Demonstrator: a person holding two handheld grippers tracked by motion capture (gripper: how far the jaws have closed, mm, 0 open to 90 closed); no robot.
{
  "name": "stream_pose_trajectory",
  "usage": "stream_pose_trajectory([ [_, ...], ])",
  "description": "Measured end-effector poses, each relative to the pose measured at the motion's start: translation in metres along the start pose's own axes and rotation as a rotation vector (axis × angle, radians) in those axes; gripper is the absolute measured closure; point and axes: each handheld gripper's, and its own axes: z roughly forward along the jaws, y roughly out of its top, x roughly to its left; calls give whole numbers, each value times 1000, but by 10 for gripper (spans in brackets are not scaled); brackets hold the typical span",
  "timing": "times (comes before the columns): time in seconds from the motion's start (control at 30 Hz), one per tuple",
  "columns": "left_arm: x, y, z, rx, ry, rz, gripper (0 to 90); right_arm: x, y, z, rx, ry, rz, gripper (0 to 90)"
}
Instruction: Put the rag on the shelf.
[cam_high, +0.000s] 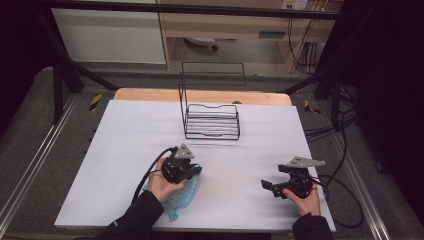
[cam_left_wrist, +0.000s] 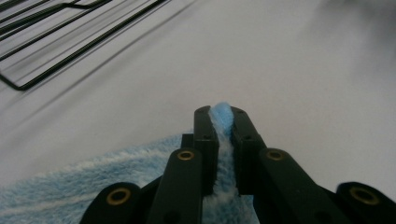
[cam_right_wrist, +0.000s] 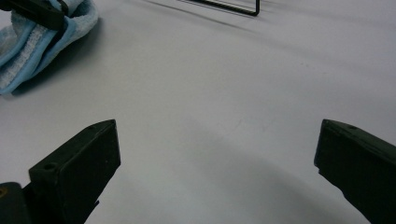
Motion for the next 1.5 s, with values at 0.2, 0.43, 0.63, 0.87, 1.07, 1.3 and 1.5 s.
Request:
stream_pose_trajectory([
  [0.2, -8, 14, 16, -5, -8, 1, 830, 0, 0, 0, 2, 2, 0, 9],
  [0.43, -13, 23, 37, -6, 0, -6, 827, 0, 0, 1, 4, 3, -4, 9],
  [0.63, -13, 20, 52, 11, -1, -6, 816, 0, 0, 1, 6, 4, -6, 9],
  [0.87, -12, 19, 54, 22, -4, -5, 675, 0, 0, 0, 4, 4, -4, 10],
  [1.07, -3, 22, 19, 9, -12, -11, 481, 1, 0, 0, 2, 3, -3, 12],
  [1.3, 9, 3, -30, 47, 25, 13, 426, 4, 1, 1, -6, 0, -1, 23],
  [1.5, 11, -38, -47, 98, 1, 3, 458, 13, 5, 6, 1, 14, -3, 34],
])
